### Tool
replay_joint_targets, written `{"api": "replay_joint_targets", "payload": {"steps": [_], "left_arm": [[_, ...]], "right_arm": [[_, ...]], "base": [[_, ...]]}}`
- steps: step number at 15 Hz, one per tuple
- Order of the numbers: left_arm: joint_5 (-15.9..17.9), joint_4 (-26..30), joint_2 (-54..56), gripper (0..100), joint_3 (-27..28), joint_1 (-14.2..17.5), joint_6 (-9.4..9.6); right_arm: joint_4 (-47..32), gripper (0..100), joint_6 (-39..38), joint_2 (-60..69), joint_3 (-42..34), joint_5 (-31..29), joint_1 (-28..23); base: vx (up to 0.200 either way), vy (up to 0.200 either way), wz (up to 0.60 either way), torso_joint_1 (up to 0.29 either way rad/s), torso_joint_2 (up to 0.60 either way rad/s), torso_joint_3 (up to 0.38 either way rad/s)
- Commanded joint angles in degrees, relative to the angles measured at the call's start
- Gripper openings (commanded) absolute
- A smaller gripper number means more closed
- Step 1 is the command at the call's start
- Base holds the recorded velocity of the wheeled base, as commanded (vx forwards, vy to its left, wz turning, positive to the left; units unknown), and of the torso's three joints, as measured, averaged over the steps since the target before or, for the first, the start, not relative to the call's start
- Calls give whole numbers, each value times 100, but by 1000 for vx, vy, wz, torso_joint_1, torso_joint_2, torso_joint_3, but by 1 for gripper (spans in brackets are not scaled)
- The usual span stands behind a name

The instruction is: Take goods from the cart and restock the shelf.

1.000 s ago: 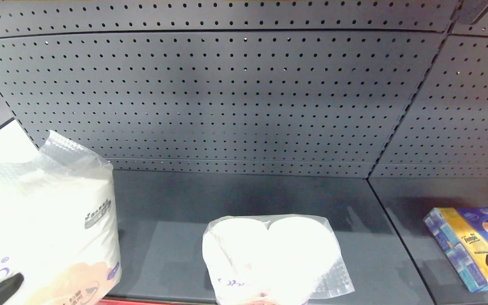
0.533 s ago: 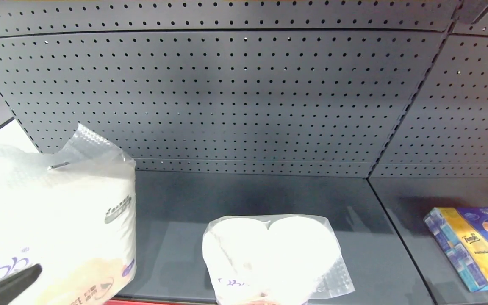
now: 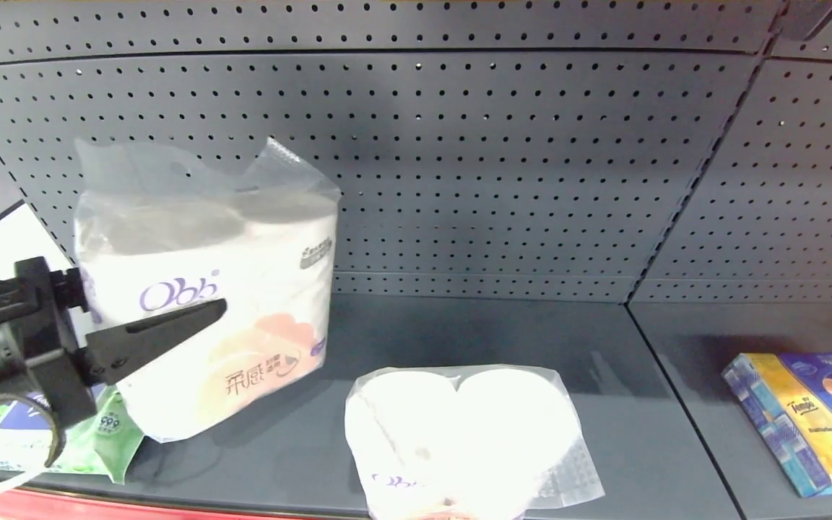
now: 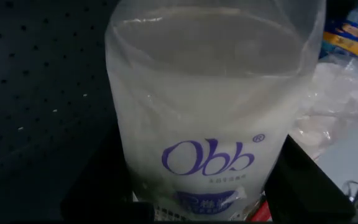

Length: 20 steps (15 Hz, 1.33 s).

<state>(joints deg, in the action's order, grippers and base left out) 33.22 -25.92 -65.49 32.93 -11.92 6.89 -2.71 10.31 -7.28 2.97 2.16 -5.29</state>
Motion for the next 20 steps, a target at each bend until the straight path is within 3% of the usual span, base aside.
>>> {"api": "replay_joint_targets", "payload": {"steps": [1,2,3,5,8,10,12,14,15,16,18,20], "left_arm": [[343,-484,-1036,0,188,-12,23],[369,-774,-1230,0,188,-21,23],[466,-1662,-1757,0,205,-21,-12],[879,-2515,-2311,0,320,-12,-170],[1354,-2647,-2530,0,408,-65,-381],[1846,-2655,-2715,0,662,-65,-381],[2066,-2743,-2891,0,777,-152,-381],[2268,-3156,-3198,0,803,-205,-399],[2514,-3701,-3585,0,812,-232,-408],[2663,-4035,-3787,0,821,-249,-513],[2830,-4589,-3963,0,803,-399,-1111],[3085,-5081,-4104,0,777,-460,-1506]], "right_arm": [[-2,100,6,165,19,22,2],[-2,100,6,165,10,30,2],[-11,100,15,165,-16,30,2],[-11,100,23,165,-34,30,2],[-11,100,32,165,-78,13,2],[-11,100,41,165,-166,13,2],[-11,100,41,165,-174,13,2],[-11,100,41,165,-183,13,2],[-11,100,41,165,-183,13,2],[-11,100,41,165,-183,13,2],[-11,100,32,165,-183,22,2],[-11,100,41,165,-183,22,2]], "base": [[0,0,0,0,0,0],[0,0,0,0,0,0],[0,0,0,0,0,0],[0,0,0,0,0,0],[0,0,0,0,0,0],[0,0,0,0,0,0],[0,0,0,0,0,0],[0,0,0,0,0,0],[0,0,0,0,0,0],[0,0,0,0,0,0],[0,0,0,0,0,0],[0,0,0,0,0,0]]}}
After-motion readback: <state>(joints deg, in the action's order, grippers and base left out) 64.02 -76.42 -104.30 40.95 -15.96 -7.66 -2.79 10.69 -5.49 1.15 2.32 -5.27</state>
